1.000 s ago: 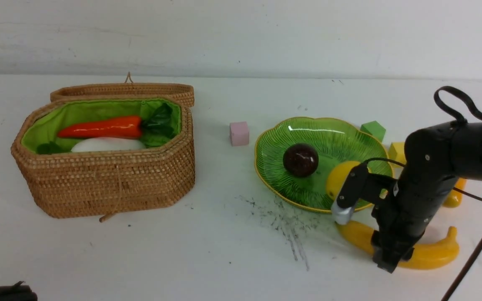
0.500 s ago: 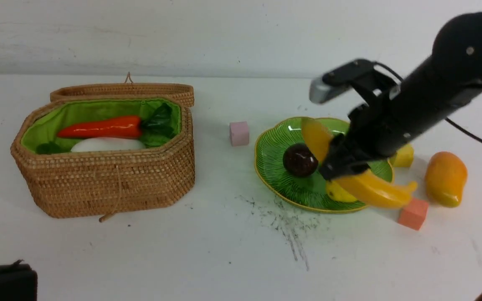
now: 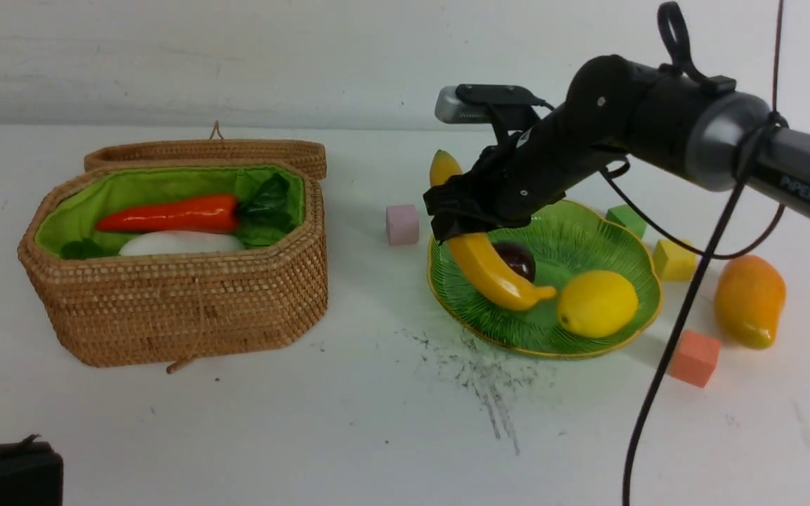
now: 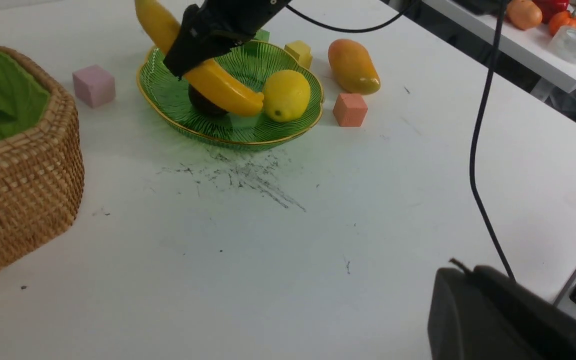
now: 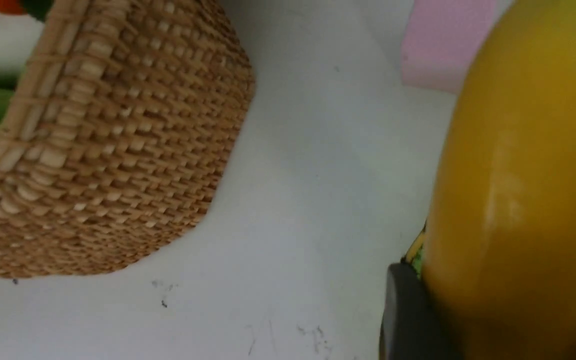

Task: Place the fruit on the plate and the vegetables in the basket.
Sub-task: Use the right arm to grab a banana and put it into the right plate

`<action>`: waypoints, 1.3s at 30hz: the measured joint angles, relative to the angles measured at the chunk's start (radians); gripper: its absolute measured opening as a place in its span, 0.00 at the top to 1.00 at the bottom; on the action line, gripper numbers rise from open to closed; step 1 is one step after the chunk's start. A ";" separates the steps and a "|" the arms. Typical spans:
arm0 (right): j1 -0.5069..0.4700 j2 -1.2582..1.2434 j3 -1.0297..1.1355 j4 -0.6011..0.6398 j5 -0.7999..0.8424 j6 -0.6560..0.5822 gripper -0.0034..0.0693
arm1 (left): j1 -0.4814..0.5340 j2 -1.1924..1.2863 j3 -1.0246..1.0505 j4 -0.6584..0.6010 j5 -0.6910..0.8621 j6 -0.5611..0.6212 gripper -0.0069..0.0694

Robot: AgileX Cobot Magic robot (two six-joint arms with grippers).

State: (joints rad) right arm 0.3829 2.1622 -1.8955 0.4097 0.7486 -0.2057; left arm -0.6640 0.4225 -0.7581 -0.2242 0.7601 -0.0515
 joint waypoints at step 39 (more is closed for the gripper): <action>0.000 -0.028 -0.022 -0.221 -0.004 0.395 0.33 | 0.000 0.000 0.000 0.003 -0.001 0.000 0.88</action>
State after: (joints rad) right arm 0.3829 2.1346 -1.9178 0.1884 0.7450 0.1895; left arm -0.6640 0.4225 -0.7581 -0.2209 0.7593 -0.0515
